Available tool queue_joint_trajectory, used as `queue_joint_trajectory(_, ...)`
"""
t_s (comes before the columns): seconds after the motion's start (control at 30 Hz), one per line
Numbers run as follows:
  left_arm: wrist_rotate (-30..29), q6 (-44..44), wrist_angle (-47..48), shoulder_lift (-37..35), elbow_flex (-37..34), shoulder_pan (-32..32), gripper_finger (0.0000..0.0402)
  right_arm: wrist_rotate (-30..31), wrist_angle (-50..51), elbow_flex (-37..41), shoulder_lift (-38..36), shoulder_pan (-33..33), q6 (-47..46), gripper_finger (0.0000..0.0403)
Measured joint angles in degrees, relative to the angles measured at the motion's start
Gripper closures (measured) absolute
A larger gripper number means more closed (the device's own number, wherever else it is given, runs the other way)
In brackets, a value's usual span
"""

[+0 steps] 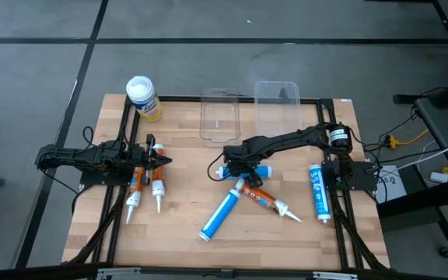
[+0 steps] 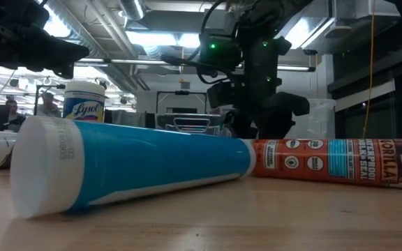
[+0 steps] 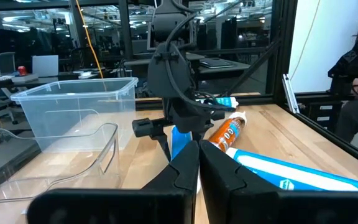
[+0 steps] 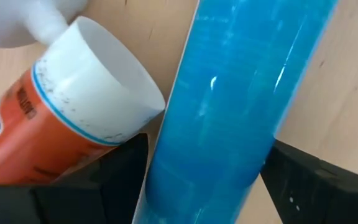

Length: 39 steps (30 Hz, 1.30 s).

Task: Pick & place silicon tubes, Sealant and Lysol wipes
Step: Put the top blue sealant into the right transparent bin

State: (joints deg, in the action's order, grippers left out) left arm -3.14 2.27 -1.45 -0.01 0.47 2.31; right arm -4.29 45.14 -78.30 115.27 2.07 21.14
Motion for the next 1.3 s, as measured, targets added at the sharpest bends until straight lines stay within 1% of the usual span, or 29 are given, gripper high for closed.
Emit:
queue_joint_trajectory(0.1, 0.0, -0.01, 0.0, 0.0, 0.0, 0.0, 0.0391, 0.09, -0.1, 0.0, 0.1, 0.0, -0.54, 0.0125)
queue_joint_trajectory(0.3, 0.0, 0.01, 0.0, 0.0, 0.0, 0.0, 0.0393, 0.19, -0.25, 0.0, 0.09, 0.02, -1.98, 0.0177)
queue_joint_trajectory(0.7, 0.0, -0.01, 0.0, 0.0, 0.0, 0.0, 0.039, 0.48, 0.94, -0.2, -0.49, -0.82, -2.56, 0.0178)
queue_joint_trajectory(1.03, 0.0, -0.01, 0.0, 0.0, 0.0, 0.0, 0.0394, 0.24, 1.73, -0.33, -4.55, -1.27, -4.73, 0.0178)
queue_joint_trajectory(1.3, 0.0, -0.01, 0.0, 0.0, 0.0, 0.0, 0.0389, 0.26, 2.04, -0.39, -8.4, -1.25, -6.12, 0.0178)
